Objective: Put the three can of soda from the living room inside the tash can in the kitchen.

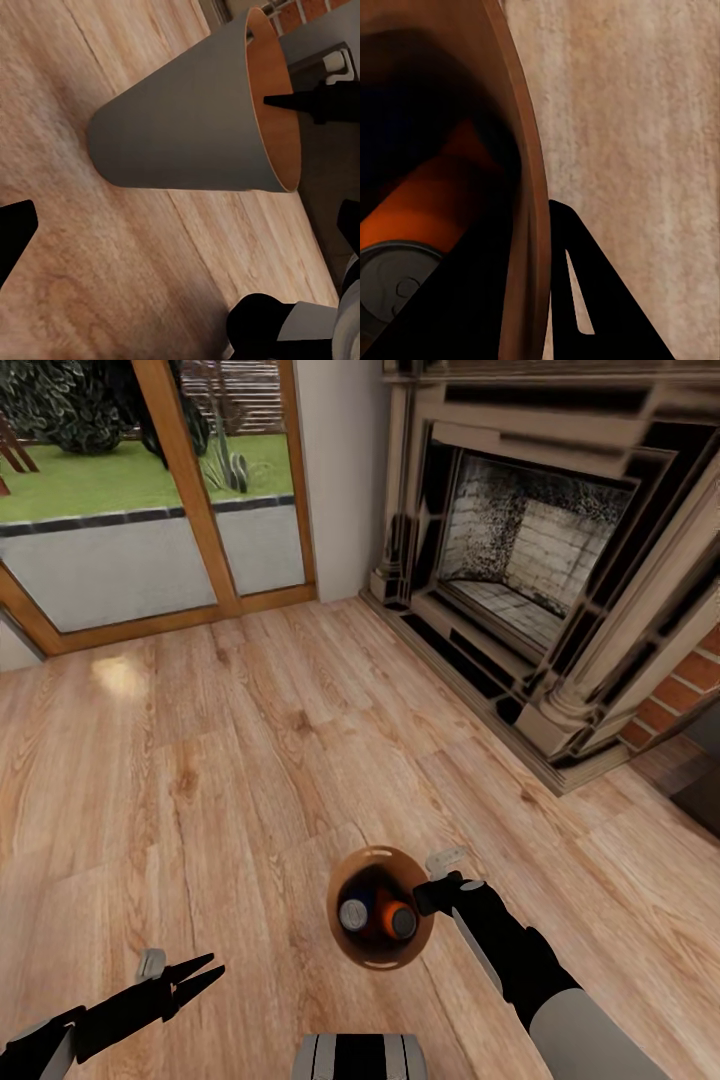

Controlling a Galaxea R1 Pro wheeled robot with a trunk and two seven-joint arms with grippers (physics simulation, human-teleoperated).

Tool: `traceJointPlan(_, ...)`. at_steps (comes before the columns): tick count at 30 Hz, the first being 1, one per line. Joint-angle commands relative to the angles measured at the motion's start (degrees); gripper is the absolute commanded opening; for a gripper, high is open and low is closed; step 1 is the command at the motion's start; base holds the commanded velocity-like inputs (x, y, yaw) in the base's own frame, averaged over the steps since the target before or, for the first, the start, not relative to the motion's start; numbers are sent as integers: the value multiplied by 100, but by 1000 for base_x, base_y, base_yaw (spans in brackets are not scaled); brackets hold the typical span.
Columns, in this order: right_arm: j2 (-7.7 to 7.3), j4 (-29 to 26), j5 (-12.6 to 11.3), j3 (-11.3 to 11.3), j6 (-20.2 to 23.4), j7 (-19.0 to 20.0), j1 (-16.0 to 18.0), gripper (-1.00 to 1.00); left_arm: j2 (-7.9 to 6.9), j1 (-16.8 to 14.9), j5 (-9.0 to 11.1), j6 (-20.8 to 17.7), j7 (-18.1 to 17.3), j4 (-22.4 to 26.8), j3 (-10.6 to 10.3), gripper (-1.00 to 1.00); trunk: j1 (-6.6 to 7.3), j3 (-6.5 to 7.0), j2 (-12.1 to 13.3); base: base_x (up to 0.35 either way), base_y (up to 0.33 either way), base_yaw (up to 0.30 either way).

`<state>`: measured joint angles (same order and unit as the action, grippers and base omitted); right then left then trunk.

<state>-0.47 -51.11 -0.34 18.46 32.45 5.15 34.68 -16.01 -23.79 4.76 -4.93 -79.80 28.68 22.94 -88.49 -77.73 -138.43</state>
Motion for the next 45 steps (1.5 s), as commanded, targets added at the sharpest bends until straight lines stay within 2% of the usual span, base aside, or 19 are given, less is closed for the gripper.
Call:
traceJointPlan(1,4,-13,-54,-9,-11,38,-5,-100,1,-3,-2,1,0,-2,-1,100,-55,-1,0,0,0,0)
traceJointPlan(5,4,-13,-54,-9,-11,38,-5,-100,1,-3,-2,1,0,-2,-4,100,-55,-1,0,0,0,0)
traceJointPlan(8,4,-13,-54,-9,-11,38,-5,-100,1,-3,-2,1,0,-2,-7,100,-121,-55,-120,0,0,0)
traceJointPlan(27,12,-13,-54,-9,-11,38,-5,-100,1,-3,-2,1,0,-2,-1,100,-121,-55,-120,0,0,0)
traceJointPlan(28,12,-13,-54,-9,-11,38,-5,100,1,-3,-2,1,0,-2,-3,100,-121,-55,-120,0,0,0)
traceJointPlan(45,61,-5,-47,-9,-9,38,-5,100,1,-3,-2,1,-8,3,-8,100,-121,-55,-120,0,0,0)
